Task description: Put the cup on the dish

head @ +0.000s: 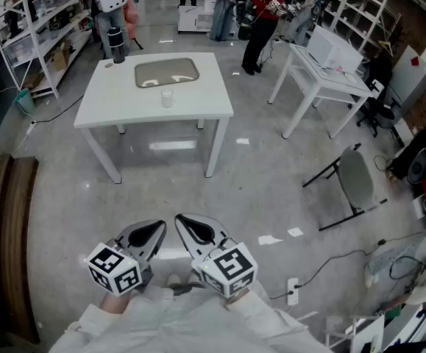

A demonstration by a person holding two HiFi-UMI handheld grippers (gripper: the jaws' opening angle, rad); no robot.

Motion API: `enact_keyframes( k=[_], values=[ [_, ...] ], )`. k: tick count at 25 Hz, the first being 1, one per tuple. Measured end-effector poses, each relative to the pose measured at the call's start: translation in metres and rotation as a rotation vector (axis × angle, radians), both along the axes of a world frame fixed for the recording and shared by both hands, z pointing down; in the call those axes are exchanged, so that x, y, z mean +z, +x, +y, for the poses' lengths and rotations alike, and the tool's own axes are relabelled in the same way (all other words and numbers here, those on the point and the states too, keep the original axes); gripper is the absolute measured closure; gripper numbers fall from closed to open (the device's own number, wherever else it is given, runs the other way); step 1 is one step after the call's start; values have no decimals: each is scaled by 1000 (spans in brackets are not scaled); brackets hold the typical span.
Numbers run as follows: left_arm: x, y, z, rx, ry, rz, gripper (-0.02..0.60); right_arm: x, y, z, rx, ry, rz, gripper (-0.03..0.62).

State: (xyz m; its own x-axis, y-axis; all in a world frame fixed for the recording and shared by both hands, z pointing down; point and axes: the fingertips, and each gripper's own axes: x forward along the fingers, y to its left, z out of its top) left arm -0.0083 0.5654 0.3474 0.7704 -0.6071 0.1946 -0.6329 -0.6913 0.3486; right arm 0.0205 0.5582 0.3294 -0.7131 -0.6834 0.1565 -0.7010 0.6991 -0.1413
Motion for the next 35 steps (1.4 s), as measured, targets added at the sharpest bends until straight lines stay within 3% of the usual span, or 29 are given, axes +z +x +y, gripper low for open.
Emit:
enact_keyframes(
  k=[14,17,20,35],
  values=[
    [-8,-1,-2,-7,23,-11,572,-6,5,-3,9,10,31,582],
    [-9,2,-3,-10,27,-2,572,-7,9,-2,12,5,-10,582],
    [-5,6,-2,-21,19,-2,572,-5,14,-1,2,-23,-62,580],
    [25,28,4,-86,-26,-31,572,22,49,-1,42,-74,-36,580]
  ],
)
